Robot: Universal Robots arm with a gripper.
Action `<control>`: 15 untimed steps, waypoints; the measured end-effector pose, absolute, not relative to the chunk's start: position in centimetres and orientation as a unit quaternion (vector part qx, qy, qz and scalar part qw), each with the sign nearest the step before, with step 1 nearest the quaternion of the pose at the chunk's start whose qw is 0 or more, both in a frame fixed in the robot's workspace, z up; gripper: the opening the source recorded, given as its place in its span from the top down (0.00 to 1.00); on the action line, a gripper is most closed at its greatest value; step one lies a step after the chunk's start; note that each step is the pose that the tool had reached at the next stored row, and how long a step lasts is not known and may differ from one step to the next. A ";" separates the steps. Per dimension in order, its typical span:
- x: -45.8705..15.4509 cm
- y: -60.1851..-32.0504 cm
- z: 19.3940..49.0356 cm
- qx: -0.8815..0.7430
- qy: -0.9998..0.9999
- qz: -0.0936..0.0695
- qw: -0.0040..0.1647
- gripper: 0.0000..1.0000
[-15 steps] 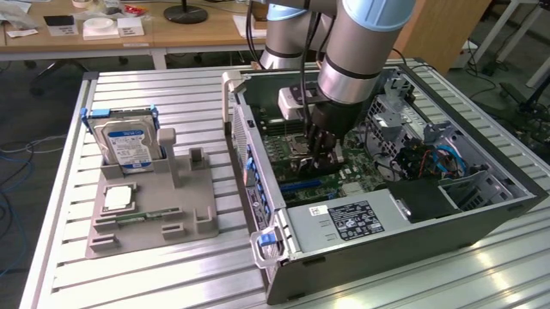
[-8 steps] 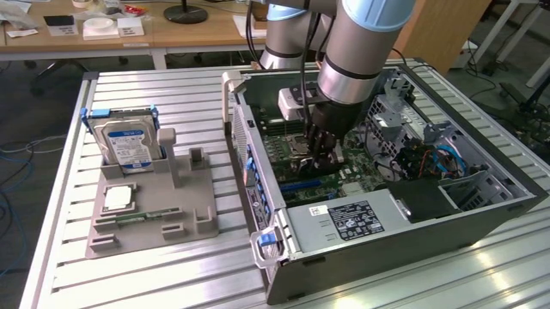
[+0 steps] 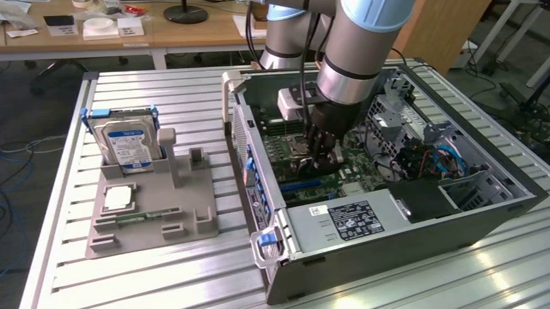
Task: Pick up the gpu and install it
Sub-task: 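Insert the gpu into the slot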
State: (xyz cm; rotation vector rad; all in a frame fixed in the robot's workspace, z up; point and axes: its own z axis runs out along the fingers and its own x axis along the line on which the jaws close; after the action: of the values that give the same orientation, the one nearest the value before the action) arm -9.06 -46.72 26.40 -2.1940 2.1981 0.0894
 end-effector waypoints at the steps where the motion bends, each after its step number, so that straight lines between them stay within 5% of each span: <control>1: -9.1 -46.7 26.4 -0.706 0.707 0.029 0.017 0.73; 15: -9.1 -46.7 25.7 -0.706 0.707 0.029 0.017 0.73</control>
State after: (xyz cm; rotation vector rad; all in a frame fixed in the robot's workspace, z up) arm -9.07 -46.67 25.73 -2.1941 2.1980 0.0895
